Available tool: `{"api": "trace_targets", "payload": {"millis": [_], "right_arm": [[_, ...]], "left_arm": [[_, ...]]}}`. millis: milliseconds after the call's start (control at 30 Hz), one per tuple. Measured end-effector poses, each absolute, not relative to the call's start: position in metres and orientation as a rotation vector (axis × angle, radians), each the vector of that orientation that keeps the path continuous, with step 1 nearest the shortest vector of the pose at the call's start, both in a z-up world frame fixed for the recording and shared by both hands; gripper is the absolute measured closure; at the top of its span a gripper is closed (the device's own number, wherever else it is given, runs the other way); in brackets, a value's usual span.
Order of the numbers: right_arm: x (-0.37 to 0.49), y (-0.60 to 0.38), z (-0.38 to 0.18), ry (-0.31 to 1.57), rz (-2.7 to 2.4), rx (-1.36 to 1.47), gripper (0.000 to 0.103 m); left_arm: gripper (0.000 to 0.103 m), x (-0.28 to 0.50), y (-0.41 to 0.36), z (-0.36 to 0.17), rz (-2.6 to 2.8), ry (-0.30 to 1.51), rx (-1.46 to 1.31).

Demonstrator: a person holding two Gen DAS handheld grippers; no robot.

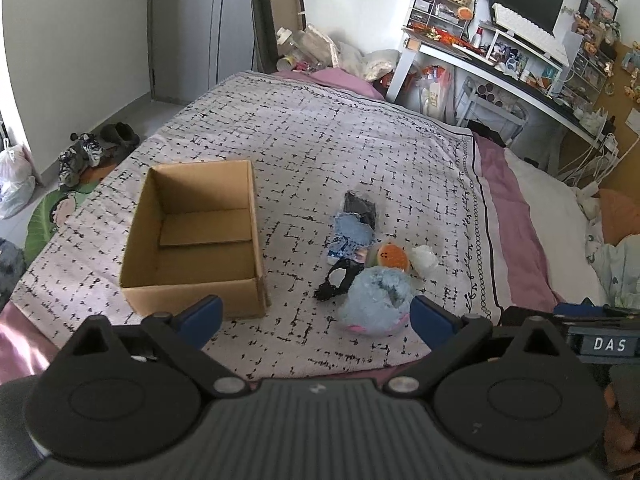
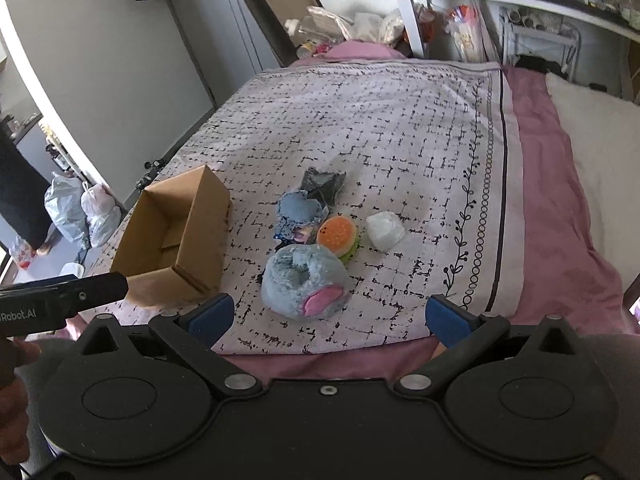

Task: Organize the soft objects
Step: 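Lower the right gripper onto the blue-grey plush ball and close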

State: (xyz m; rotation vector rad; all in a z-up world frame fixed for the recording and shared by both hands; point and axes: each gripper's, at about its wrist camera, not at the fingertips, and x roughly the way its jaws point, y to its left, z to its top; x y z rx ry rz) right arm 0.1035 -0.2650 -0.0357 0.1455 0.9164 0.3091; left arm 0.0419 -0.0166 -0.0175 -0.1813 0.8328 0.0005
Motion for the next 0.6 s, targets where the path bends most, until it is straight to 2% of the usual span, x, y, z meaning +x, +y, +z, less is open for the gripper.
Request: {"api": "trace_targets", "payload": {"millis": [333, 500, 600], "right_arm": [[0.137, -0.268, -0.057, 0.971, 0.279, 0.246, 0.000], [0.151, -0.269, -0.071, 1.000, 0.282, 0.300, 0.001], [0.160, -0.268, -0.081, 1.021, 0.290, 0.331, 0.008]], "left_arm": [[0.005, 0.079, -0.029, -0.036, -0.027, 0.855, -0.182], [0.011, 0.097, -0.032, -0.050, -0.041, 0.875, -0.204], [0.017, 0.105, -0.033, -0.059, -0.046, 0.891, -0.215]]}}
